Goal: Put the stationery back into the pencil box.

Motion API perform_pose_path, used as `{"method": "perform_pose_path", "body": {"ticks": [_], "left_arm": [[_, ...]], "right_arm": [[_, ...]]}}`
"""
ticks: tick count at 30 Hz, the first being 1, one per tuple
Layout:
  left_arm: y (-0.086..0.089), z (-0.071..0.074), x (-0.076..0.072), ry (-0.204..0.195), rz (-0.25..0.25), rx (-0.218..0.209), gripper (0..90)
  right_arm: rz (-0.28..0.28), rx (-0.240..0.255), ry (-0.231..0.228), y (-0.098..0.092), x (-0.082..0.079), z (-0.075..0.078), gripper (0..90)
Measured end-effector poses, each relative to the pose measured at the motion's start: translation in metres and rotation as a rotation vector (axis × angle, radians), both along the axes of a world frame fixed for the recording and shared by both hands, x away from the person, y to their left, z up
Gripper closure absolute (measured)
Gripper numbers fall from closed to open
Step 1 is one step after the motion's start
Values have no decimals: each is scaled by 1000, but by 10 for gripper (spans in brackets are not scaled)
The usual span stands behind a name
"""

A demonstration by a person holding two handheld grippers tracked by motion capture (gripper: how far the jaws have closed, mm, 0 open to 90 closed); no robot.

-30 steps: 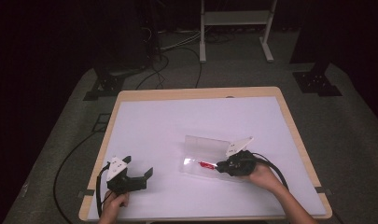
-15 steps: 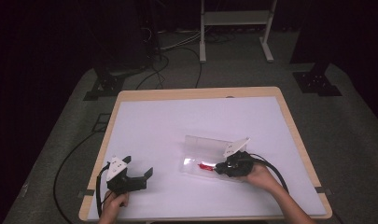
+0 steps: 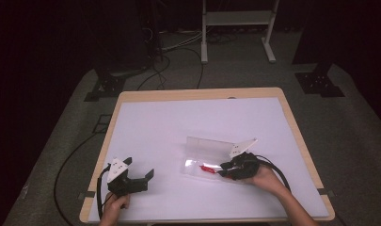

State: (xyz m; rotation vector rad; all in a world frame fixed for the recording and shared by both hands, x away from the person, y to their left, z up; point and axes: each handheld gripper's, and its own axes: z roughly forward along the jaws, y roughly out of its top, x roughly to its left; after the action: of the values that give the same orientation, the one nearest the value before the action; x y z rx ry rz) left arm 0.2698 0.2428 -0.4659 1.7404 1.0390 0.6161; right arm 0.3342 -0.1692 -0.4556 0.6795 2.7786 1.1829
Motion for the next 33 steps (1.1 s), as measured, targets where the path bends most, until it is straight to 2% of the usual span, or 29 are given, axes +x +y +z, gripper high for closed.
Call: {"method": "perform_pose_path", "body": {"ticks": [4,12,25,33], "left_arm": [[0,0,0,-1,-1,1,0],[0,0,0,1,2,-1,0],[0,0,0,0,3,-1,0],[0,0,0,-1,3,0,0]], "right_arm": [[-15,21,-10,-11,-4,7,578],[-51,49,-23,-26,-12,14,507],[-120,69,-45,-63,-28,21,471],[-184,87,-44,-88,-40,17,459]]}}
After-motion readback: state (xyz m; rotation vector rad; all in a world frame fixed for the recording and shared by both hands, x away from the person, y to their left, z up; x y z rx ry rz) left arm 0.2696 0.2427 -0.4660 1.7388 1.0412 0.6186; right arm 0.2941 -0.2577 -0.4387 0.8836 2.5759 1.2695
